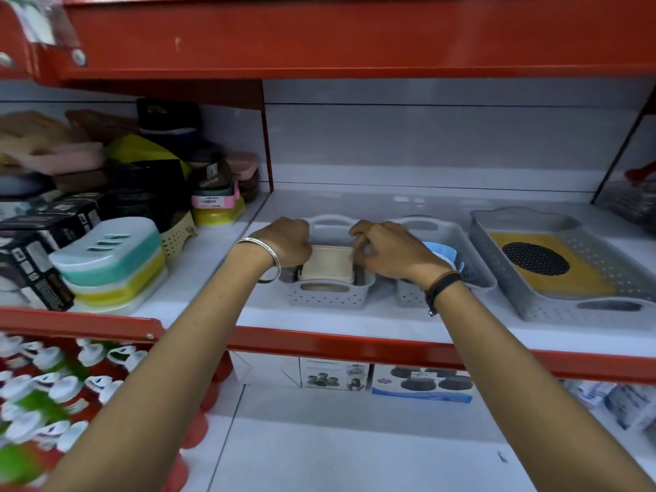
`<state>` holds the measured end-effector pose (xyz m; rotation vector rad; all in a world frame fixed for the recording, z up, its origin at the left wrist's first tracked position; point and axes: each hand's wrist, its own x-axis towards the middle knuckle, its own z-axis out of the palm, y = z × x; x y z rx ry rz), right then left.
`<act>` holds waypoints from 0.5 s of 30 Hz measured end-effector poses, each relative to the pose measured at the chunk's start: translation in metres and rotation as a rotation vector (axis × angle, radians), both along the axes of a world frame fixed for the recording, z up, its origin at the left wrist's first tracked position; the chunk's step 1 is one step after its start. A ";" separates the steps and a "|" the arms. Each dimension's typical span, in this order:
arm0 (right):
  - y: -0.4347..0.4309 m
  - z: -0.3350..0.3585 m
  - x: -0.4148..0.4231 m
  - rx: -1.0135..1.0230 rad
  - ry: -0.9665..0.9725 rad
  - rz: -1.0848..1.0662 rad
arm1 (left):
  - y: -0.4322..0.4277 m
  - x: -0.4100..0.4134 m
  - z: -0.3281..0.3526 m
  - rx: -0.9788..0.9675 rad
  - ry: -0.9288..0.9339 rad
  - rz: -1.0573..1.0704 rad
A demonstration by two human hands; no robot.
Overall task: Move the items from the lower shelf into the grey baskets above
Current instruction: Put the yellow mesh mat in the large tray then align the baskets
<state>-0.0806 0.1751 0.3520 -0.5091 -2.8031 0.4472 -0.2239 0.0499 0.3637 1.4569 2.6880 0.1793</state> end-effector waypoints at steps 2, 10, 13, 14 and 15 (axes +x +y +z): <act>-0.002 0.001 -0.005 -0.007 -0.122 0.037 | -0.003 -0.004 -0.001 -0.051 -0.059 -0.077; -0.003 -0.006 -0.014 0.039 -0.209 0.014 | 0.000 -0.008 -0.009 -0.084 -0.120 -0.139; -0.004 -0.004 -0.010 -0.008 -0.173 0.021 | 0.000 -0.009 -0.010 -0.096 -0.099 -0.152; -0.005 -0.001 -0.006 -0.064 -0.132 0.019 | 0.000 -0.010 -0.010 -0.096 -0.085 -0.170; -0.005 0.002 0.000 -0.111 -0.077 0.012 | -0.002 -0.010 -0.010 -0.094 -0.069 -0.187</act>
